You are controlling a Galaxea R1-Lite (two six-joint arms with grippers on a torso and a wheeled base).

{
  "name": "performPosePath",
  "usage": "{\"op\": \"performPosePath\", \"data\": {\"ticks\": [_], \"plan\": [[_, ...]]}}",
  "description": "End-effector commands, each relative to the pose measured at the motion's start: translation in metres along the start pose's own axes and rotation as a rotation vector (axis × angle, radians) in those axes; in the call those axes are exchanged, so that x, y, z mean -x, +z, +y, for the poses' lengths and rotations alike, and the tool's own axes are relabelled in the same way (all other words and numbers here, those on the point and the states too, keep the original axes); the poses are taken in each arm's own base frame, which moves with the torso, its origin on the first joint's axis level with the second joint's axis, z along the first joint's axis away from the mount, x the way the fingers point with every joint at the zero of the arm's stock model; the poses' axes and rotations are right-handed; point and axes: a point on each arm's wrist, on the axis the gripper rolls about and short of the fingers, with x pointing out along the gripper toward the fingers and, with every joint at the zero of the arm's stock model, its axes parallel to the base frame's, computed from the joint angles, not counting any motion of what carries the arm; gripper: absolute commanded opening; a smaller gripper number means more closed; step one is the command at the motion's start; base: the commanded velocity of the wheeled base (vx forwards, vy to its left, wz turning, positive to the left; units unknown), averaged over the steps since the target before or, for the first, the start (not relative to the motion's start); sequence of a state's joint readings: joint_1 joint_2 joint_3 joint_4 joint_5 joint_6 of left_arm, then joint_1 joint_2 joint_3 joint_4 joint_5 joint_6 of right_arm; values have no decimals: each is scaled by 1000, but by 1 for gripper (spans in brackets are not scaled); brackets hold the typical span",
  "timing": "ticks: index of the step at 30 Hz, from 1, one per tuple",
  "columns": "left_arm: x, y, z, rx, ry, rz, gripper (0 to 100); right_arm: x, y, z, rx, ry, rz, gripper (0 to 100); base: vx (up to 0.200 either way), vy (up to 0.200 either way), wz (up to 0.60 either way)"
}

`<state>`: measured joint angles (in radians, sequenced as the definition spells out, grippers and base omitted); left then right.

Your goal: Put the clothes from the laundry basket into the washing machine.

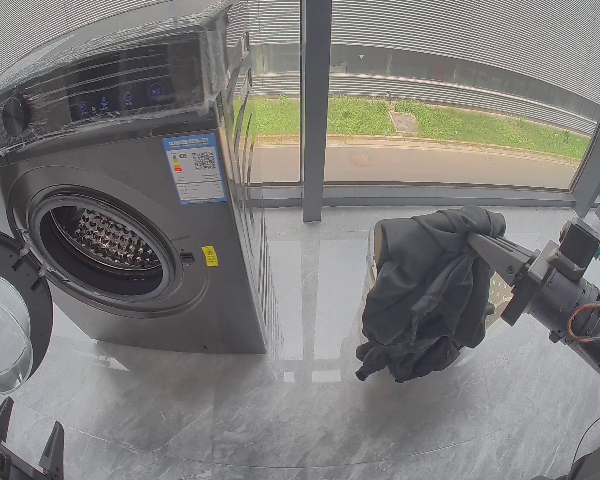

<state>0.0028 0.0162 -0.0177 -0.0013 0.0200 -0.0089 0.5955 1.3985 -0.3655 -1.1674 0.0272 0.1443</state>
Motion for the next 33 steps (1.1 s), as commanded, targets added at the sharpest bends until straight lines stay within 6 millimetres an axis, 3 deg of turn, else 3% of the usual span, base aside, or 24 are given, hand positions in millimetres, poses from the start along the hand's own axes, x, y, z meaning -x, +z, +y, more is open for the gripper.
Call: {"op": "performPosePath", "data": {"ticks": [1,13,22,33], "plan": [[0,-5,0,-1,2,0,100,0,-1,4,-3,24,4,0,0,200,0],[0,-5,0,-3,2,0,100,0,0,4,-7,21,1,0,0,200,0],[0,-5,0,3,0,0,100,1,-3,4,-7,21,12,0,0,0,0],[0,-5,0,2,2,1,100,1,-4,4,-7,19,16,0,-164,0,0]]}}
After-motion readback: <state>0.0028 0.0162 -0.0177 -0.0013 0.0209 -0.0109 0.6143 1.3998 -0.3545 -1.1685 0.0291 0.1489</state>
